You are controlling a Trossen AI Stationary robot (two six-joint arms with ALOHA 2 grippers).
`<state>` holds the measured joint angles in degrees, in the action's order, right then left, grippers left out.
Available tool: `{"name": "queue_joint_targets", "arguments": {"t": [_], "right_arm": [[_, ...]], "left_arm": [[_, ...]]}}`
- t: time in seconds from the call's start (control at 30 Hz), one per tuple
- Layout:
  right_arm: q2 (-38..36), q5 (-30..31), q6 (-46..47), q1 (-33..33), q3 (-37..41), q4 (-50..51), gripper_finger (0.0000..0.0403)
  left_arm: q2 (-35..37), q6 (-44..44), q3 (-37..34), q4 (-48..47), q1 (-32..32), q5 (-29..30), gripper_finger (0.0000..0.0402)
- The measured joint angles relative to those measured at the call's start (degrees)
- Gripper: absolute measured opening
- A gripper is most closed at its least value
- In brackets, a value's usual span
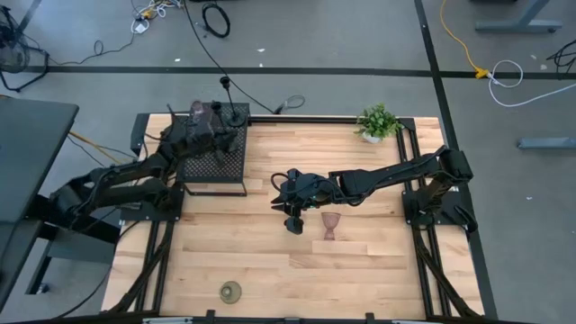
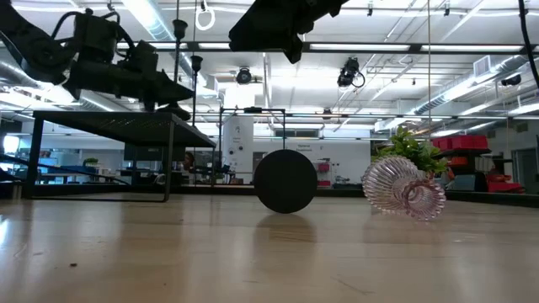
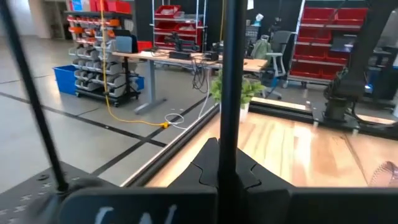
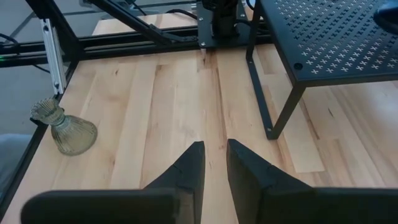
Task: Pick & Place candle stick holders
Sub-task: Align the right black candle holder with the other black candle holder on the shelf
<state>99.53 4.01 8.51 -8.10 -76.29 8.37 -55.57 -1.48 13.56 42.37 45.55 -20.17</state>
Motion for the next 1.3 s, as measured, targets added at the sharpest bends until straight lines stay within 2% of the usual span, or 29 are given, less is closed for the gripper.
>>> {"name": "queue_joint_targets", "arguments": {"t": [0.43,0.9,1.3], "right_arm": [[0.0,0.02,-1.07,0.0,0.02,-0.2,0.0068],[0.02,0.03,-1.46,0.0,0.02,-0.22,0.0068],[0.02,0.04,-1.46,0.04,0.02,-0.22,0.0068]], "left_arm": [[-9.28,0.69,0.02,6.9,-0.02,0.01,0.0],[-9.27,1.88,0.02,6.2,-0.02,-0.25,0.0001],[-8.93,-0.63,0.0,5.5,-0.02,-0.58,0.0026]]}}
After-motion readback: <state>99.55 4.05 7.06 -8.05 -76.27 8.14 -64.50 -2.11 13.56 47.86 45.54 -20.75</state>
